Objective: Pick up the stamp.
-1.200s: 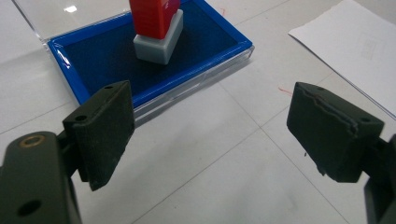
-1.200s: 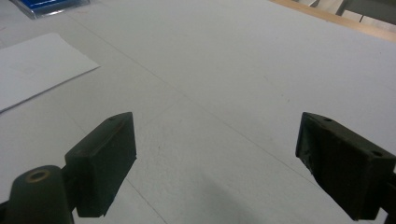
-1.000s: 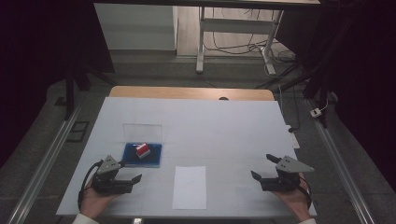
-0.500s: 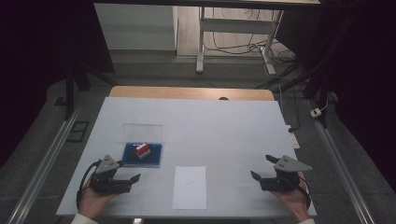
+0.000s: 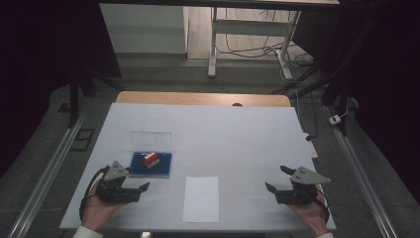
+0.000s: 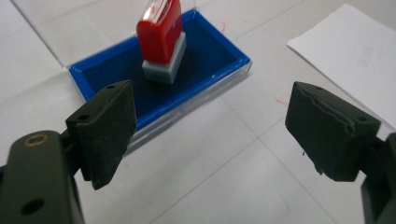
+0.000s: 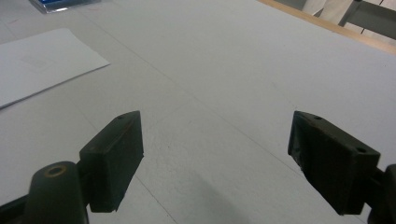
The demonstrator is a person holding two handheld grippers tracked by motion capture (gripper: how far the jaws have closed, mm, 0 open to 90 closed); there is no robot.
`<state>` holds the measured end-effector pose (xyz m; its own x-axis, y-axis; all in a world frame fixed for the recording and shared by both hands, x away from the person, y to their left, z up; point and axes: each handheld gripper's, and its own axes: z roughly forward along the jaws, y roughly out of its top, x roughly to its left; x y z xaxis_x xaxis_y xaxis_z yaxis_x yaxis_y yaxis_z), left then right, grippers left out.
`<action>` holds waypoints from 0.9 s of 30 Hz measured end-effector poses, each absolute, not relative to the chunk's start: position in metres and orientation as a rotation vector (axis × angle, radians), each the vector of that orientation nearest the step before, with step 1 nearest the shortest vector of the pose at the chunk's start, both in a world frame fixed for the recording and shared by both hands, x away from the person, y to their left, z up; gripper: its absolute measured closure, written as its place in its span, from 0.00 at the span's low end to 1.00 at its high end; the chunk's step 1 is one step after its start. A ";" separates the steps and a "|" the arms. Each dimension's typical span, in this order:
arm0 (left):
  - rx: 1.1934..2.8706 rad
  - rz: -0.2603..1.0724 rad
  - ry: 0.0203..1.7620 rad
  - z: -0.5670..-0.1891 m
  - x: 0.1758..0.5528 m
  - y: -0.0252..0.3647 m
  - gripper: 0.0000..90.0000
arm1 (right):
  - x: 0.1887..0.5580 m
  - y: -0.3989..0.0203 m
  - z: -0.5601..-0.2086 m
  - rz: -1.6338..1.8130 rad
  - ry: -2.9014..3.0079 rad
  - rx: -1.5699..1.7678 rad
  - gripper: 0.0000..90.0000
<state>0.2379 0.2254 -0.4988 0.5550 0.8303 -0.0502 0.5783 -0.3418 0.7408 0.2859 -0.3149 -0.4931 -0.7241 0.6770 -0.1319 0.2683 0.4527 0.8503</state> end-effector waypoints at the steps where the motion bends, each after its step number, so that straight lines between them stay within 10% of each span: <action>1: 2.057 0.438 1.125 -0.497 0.239 0.225 0.18 | 0.286 -0.315 -0.494 1.200 2.249 0.793 0.20; 27: 2.130 0.430 1.075 -0.467 0.288 0.227 0.23 | 0.288 -0.312 -0.500 1.159 2.283 0.816 0.22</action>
